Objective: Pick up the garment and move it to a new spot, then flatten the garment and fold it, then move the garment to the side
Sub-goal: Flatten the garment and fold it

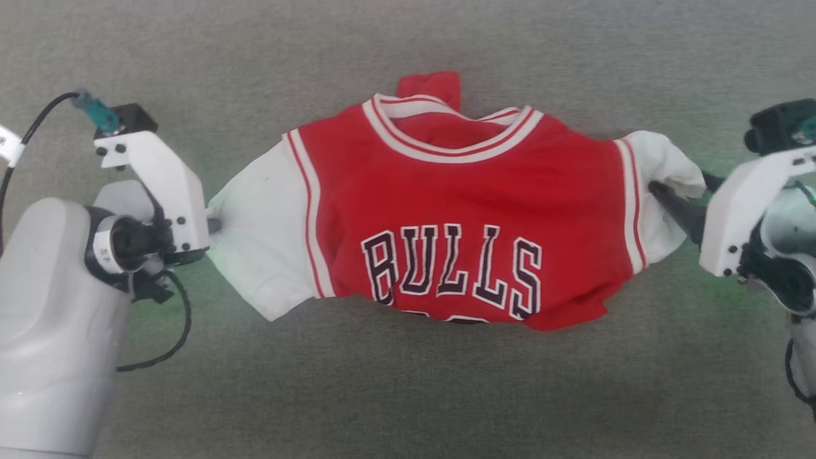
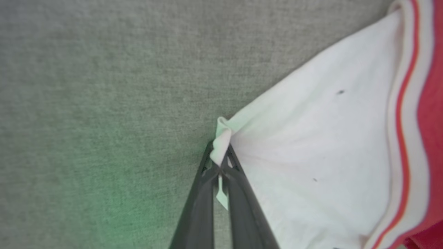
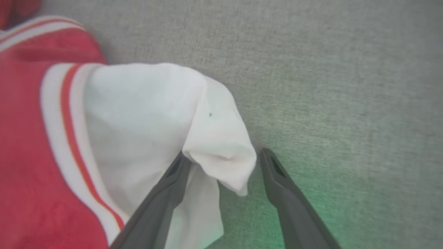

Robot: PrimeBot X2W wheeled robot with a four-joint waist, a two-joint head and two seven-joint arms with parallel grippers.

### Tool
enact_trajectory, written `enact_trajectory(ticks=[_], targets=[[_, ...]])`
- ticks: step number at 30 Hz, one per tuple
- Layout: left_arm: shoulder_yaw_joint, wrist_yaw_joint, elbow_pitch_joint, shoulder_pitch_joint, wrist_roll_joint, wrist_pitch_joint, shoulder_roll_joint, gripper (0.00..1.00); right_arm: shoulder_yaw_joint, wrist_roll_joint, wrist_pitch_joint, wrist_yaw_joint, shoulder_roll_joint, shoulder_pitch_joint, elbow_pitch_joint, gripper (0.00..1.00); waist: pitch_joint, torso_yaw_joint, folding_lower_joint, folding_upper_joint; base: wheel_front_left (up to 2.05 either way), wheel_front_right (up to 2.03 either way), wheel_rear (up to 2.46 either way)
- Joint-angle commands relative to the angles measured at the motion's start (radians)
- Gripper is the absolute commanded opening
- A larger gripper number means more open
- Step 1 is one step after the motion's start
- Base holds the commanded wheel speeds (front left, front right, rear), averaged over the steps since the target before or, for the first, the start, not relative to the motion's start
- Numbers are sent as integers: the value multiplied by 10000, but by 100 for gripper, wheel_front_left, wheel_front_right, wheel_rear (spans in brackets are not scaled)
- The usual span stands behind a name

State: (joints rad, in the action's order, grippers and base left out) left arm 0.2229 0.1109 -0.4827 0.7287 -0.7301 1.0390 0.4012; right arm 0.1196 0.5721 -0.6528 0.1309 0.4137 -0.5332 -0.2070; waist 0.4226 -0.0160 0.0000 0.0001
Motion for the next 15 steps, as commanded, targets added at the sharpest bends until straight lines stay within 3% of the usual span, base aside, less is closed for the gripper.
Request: enact_trajectory(ticks=[1,8,9,10,15], targets=[[521,-49,-455,-642,-33,92,-674,0,123,120,-289,-4,-1,-200,-243,100,137,174,0,-1,0,0,0],[569,-57,-506,-310,-58,-240,-976,0,1425,420,-2144,-4,146,-991,-2143,98,277,551,0,-1,0,0,0],[555,-30,-540,-266,-45,-336,-1004,0,1546,476,-2298,-4,180,-1102,-2308,24,273,592,0,-1,0,0,0],[498,-3,-581,-184,-51,-435,-998,0,1682,551,-2467,-5,227,-1229,-2444,0,265,618,0,-1,0,0,0],[355,35,-766,290,-41,-670,-904,0,1686,1059,-2309,0,402,-1925,-2496,0,37,716,0,-1,0,0,0]])
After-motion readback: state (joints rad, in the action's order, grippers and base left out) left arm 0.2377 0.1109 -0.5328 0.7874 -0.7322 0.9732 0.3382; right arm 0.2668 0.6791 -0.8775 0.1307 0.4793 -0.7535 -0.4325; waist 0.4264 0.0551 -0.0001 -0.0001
